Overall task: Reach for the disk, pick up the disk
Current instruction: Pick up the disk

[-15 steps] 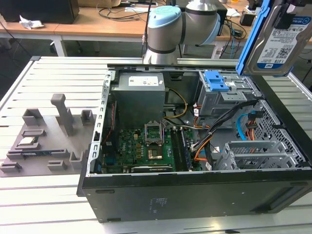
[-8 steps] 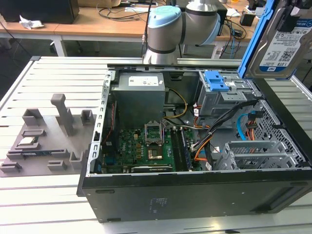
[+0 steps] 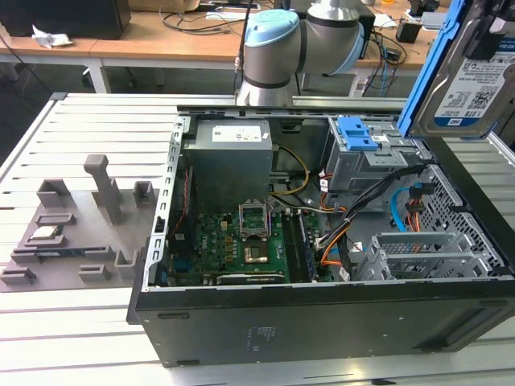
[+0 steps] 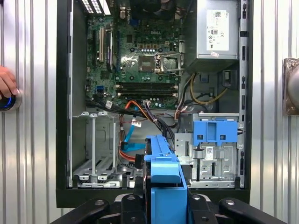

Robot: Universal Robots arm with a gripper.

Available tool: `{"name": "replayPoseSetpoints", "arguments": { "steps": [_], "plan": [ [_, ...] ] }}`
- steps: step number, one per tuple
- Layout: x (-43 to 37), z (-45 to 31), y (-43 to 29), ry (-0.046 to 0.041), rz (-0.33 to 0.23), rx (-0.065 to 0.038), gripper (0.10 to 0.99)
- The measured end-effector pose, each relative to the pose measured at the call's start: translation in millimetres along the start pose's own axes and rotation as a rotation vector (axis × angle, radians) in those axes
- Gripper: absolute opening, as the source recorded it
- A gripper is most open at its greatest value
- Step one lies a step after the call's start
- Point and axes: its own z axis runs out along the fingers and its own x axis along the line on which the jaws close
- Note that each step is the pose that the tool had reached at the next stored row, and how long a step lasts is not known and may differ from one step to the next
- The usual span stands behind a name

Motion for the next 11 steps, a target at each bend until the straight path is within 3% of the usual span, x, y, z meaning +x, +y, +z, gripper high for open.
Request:
{"name": "replayPoseSetpoints", "arguments": {
  "steps": [11],
  "plan": [
    [11.6, 0.0, 0.0, 0.0, 0.0, 0.0, 0.365]
  ]
}}
